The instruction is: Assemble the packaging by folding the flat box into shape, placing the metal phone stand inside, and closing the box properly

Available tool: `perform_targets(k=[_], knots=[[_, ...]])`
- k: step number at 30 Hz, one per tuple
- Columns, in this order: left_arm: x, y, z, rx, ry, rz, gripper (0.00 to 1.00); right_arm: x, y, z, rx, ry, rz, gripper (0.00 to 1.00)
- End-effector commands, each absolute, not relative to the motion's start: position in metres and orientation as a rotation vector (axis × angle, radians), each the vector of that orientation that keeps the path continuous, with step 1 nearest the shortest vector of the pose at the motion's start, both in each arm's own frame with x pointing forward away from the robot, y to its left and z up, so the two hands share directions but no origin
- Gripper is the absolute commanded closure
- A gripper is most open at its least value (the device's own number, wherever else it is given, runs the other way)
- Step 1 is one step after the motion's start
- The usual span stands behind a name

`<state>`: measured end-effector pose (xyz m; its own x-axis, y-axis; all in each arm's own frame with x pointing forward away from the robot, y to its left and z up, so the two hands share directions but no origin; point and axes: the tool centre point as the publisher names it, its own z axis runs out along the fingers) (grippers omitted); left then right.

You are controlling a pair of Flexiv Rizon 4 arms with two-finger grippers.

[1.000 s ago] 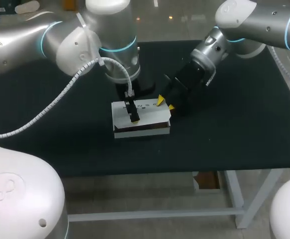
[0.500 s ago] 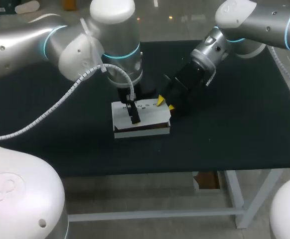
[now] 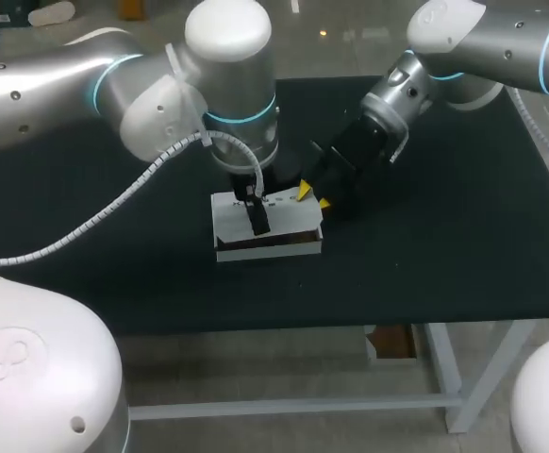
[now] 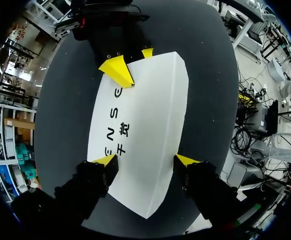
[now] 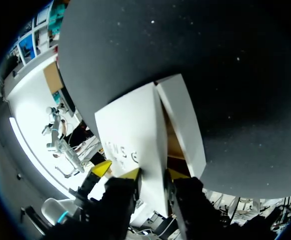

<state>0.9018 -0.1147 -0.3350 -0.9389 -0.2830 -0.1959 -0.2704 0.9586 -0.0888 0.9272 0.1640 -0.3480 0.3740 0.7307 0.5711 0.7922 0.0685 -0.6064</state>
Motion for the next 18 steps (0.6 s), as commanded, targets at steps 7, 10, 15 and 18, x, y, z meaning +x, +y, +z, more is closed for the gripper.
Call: perform_targets(k=[7,10,15,18], knots=[[0.9011,-0.1182,-0.3369,-0.443,2.858,-0.076,0.44,0.9271,0.1647,-0.3490,-1.669,-1.367,-0.078,0.67],[0.9008,-0.1184,-0.3372,-0.443,2.845,-0.074,0.54,0.9271,0.1647,-0.3490,-1.669,-1.367,-0.078,0.67],[0.8989,-0.1188,-0.3376,-0.439,2.831,-0.059,0.55,0.9271,0.1647,-0.3490,-1.669,-1.367,-0.078,0.67],[0.8987,-0.1192,-0.3393,-0.436,2.828,-0.054,0.56,0.9271,0.1647,-0.3490,-1.669,-1.367,-0.078,0.67]])
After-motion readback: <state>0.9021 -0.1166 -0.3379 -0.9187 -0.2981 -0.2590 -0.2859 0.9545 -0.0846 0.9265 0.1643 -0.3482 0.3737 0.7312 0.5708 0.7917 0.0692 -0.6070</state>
